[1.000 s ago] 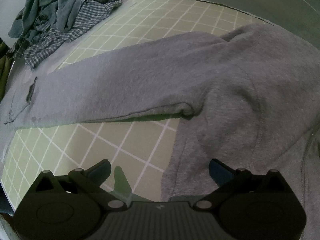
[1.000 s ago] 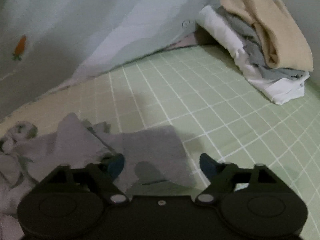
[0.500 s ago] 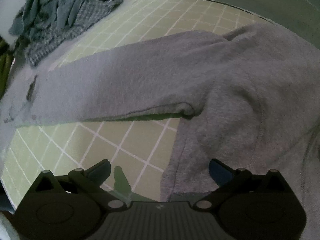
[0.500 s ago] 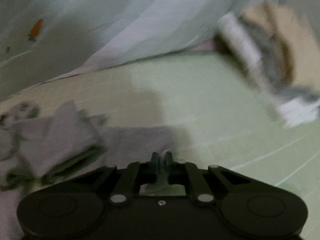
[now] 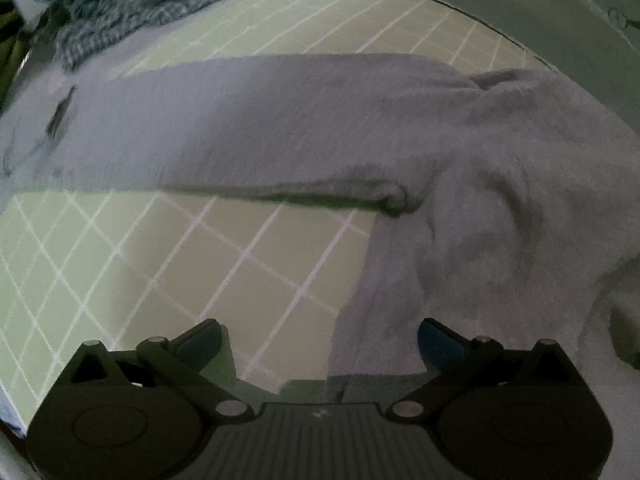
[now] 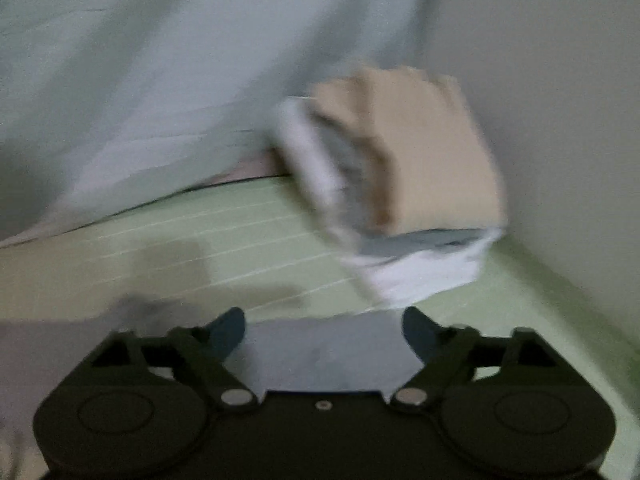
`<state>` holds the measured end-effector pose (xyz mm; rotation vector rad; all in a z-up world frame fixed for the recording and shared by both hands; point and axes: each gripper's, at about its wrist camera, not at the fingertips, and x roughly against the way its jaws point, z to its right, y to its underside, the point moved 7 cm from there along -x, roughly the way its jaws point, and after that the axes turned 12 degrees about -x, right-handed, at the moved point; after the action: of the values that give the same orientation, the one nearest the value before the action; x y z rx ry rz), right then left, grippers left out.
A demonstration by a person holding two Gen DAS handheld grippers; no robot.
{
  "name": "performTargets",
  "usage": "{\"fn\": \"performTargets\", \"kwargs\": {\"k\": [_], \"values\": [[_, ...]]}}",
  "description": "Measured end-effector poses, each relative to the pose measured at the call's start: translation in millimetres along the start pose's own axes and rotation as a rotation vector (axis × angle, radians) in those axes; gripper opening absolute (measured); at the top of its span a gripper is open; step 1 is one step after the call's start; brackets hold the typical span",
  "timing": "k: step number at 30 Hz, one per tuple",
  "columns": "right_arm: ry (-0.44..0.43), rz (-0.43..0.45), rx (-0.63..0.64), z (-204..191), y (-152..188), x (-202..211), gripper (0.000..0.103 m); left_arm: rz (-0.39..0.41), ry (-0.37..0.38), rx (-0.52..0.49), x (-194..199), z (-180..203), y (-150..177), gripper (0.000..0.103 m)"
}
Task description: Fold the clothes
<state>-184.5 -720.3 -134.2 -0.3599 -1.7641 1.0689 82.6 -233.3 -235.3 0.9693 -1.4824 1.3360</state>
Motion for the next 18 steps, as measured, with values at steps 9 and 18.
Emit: {"fn": "performTargets", "kwargs": {"k": [9, 18], "values": [[-0.549, -0.319, 0.054, -123, 102, 66, 0.103, 0.044, 0.152, -0.002, 28, -22, 50, 0.096], [-0.635, -0.499, 0.101, -154, 142, 88, 0.090, 0.120, 0.392, -0.107, 36, -3, 71, 0.059]]}}
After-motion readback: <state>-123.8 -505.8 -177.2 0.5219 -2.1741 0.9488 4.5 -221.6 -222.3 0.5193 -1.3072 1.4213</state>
